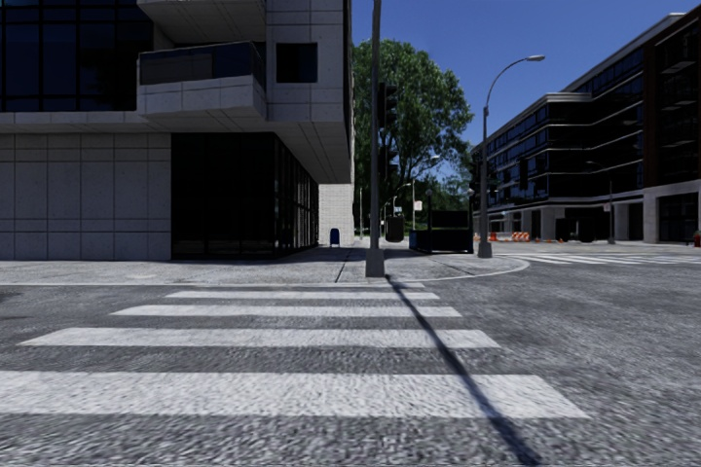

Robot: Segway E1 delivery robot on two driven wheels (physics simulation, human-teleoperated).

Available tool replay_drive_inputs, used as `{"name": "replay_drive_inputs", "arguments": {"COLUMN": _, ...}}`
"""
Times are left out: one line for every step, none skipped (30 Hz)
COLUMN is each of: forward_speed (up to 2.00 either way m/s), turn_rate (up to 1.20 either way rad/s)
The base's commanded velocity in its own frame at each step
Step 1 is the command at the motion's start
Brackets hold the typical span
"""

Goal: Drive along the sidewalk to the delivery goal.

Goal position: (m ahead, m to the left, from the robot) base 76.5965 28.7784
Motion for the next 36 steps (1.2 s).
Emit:
{"name": "replay_drive_inputs", "arguments": {"forward_speed": 2.0, "turn_rate": 0.0}}
{"name": "replay_drive_inputs", "arguments": {"forward_speed": 2.0, "turn_rate": 0.0}}
{"name": "replay_drive_inputs", "arguments": {"forward_speed": 2.0, "turn_rate": 0.0}}
{"name": "replay_drive_inputs", "arguments": {"forward_speed": 2.0, "turn_rate": 0.0}}
{"name": "replay_drive_inputs", "arguments": {"forward_speed": 2.0, "turn_rate": 0.0}}
{"name": "replay_drive_inputs", "arguments": {"forward_speed": 2.0, "turn_rate": 0.0}}
{"name": "replay_drive_inputs", "arguments": {"forward_speed": 2.0, "turn_rate": 0.0}}
{"name": "replay_drive_inputs", "arguments": {"forward_speed": 2.0, "turn_rate": 0.0}}
{"name": "replay_drive_inputs", "arguments": {"forward_speed": 2.0, "turn_rate": 0.0}}
{"name": "replay_drive_inputs", "arguments": {"forward_speed": 2.0, "turn_rate": 0.0}}
{"name": "replay_drive_inputs", "arguments": {"forward_speed": 2.0, "turn_rate": 0.0}}
{"name": "replay_drive_inputs", "arguments": {"forward_speed": 2.0, "turn_rate": 0.0}}
{"name": "replay_drive_inputs", "arguments": {"forward_speed": 2.0, "turn_rate": 0.0}}
{"name": "replay_drive_inputs", "arguments": {"forward_speed": 2.0, "turn_rate": 0.0}}
{"name": "replay_drive_inputs", "arguments": {"forward_speed": 2.0, "turn_rate": 0.0}}
{"name": "replay_drive_inputs", "arguments": {"forward_speed": 2.0, "turn_rate": 0.0}}
{"name": "replay_drive_inputs", "arguments": {"forward_speed": 2.0, "turn_rate": 0.0}}
{"name": "replay_drive_inputs", "arguments": {"forward_speed": 2.0, "turn_rate": 0.0}}
{"name": "replay_drive_inputs", "arguments": {"forward_speed": 2.0, "turn_rate": 0.0}}
{"name": "replay_drive_inputs", "arguments": {"forward_speed": 2.0, "turn_rate": 0.0}}
{"name": "replay_drive_inputs", "arguments": {"forward_speed": 2.0, "turn_rate": 0.0}}
{"name": "replay_drive_inputs", "arguments": {"forward_speed": 2.0, "turn_rate": 0.0}}
{"name": "replay_drive_inputs", "arguments": {"forward_speed": 2.0, "turn_rate": 0.0}}
{"name": "replay_drive_inputs", "arguments": {"forward_speed": 2.0, "turn_rate": 0.0}}
{"name": "replay_drive_inputs", "arguments": {"forward_speed": 2.0, "turn_rate": 0.0}}
{"name": "replay_drive_inputs", "arguments": {"forward_speed": 2.0, "turn_rate": 0.0}}
{"name": "replay_drive_inputs", "arguments": {"forward_speed": 2.0, "turn_rate": 0.0}}
{"name": "replay_drive_inputs", "arguments": {"forward_speed": 2.0, "turn_rate": 0.0}}
{"name": "replay_drive_inputs", "arguments": {"forward_speed": 2.0, "turn_rate": 0.0}}
{"name": "replay_drive_inputs", "arguments": {"forward_speed": 2.0, "turn_rate": 0.0}}
{"name": "replay_drive_inputs", "arguments": {"forward_speed": 2.0, "turn_rate": 0.0}}
{"name": "replay_drive_inputs", "arguments": {"forward_speed": 2.0, "turn_rate": 0.0}}
{"name": "replay_drive_inputs", "arguments": {"forward_speed": 2.0, "turn_rate": 0.0}}
{"name": "replay_drive_inputs", "arguments": {"forward_speed": 2.0, "turn_rate": 0.0}}
{"name": "replay_drive_inputs", "arguments": {"forward_speed": 2.0, "turn_rate": 0.0}}
{"name": "replay_drive_inputs", "arguments": {"forward_speed": 2.0, "turn_rate": 0.0}}
